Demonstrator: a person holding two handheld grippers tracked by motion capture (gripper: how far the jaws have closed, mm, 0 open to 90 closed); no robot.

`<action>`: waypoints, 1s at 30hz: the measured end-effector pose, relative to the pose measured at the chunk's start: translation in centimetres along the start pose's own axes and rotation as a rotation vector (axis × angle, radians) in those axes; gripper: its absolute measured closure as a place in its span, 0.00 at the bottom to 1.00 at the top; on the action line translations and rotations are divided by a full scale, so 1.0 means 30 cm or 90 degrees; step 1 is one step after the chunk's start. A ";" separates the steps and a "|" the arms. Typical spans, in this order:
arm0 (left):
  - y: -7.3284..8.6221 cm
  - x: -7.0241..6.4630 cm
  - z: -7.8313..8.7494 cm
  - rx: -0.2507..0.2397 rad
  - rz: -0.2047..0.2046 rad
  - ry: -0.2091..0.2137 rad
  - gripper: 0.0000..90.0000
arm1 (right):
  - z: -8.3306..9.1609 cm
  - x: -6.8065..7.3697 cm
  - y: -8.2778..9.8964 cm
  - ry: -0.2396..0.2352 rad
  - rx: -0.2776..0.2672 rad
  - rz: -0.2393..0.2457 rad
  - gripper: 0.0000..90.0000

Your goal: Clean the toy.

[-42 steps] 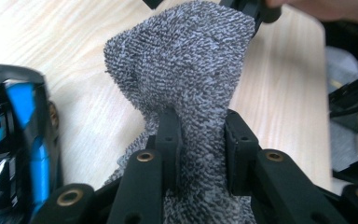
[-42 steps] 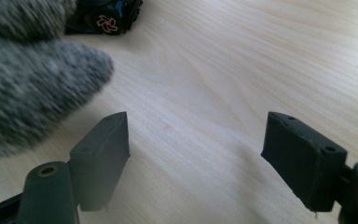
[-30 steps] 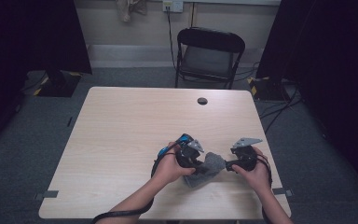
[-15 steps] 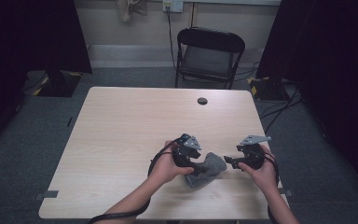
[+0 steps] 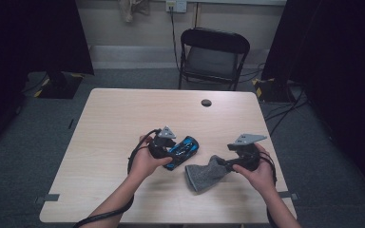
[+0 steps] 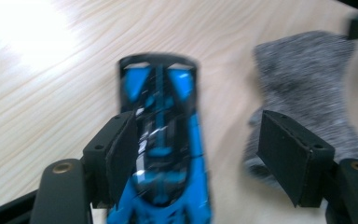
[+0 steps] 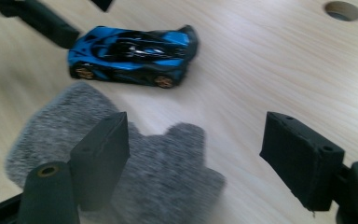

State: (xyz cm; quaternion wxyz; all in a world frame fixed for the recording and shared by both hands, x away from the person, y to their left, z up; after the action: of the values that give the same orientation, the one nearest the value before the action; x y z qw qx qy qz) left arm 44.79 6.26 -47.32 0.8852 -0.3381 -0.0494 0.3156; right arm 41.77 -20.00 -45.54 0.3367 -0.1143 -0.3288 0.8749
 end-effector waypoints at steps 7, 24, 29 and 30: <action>0.023 0.045 -0.039 0.011 0.001 -0.023 0.27 | -0.066 0.092 -0.009 -0.037 0.033 0.041 0.25; 0.033 0.073 -0.075 0.005 0.005 -0.028 0.25 | -0.119 0.146 0.009 -0.079 0.059 0.068 0.25; 0.024 0.070 -0.104 0.004 0.004 -0.025 0.26 | -0.169 0.152 0.030 -0.080 0.077 0.063 0.25; 0.025 0.070 -0.112 0.005 0.007 -0.020 0.26 | -0.172 0.151 0.034 -0.079 0.078 0.061 0.26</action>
State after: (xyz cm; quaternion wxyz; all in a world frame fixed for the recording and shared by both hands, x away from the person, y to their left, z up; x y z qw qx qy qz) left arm 47.07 6.05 -50.63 0.8840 -0.3296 -0.0602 0.3260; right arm 40.04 -14.97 -50.02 0.2801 -0.0545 -0.2892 0.9138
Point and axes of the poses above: each handheld gripper's, and its own axes: z roughly backward along the jaws, y roughly out of its underside, x roughly to its left, the point moved 4 cm from there along -z, roughly forward along the jaws, and after that the axes turned 9 degrees about x, right-handed, at the moved point
